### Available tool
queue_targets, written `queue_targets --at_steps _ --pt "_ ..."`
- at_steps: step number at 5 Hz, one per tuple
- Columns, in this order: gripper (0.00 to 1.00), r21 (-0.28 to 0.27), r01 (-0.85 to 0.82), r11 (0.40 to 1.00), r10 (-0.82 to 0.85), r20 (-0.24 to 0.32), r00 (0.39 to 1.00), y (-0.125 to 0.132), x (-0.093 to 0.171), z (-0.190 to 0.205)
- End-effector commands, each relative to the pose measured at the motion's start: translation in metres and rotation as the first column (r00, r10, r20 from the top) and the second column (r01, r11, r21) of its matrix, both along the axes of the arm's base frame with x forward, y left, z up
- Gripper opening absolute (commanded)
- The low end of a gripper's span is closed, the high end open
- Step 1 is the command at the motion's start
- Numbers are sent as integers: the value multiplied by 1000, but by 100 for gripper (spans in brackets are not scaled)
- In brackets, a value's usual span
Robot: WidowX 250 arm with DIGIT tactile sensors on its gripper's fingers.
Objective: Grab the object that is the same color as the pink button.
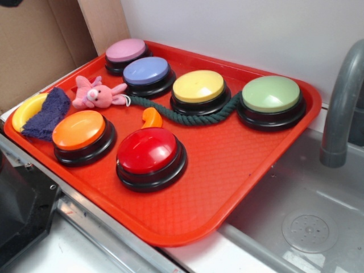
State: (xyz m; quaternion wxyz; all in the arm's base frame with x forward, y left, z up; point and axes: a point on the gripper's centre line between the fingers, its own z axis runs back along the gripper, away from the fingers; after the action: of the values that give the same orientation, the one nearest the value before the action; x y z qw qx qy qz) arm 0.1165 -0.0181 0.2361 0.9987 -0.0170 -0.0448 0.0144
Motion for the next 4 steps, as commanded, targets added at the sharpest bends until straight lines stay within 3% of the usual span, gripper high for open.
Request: queue_targets --at_steps 1,2,3,4 --pt "100 0 0 1000 0 0 1000 0 0 0" --pt "100 4 96 995 -96 51 994 11 10 -22" --pt "100 34 116 993 -118 41 992 32 25 -45" --pt "100 111 176 978 -184 58 981 59 50 -69"
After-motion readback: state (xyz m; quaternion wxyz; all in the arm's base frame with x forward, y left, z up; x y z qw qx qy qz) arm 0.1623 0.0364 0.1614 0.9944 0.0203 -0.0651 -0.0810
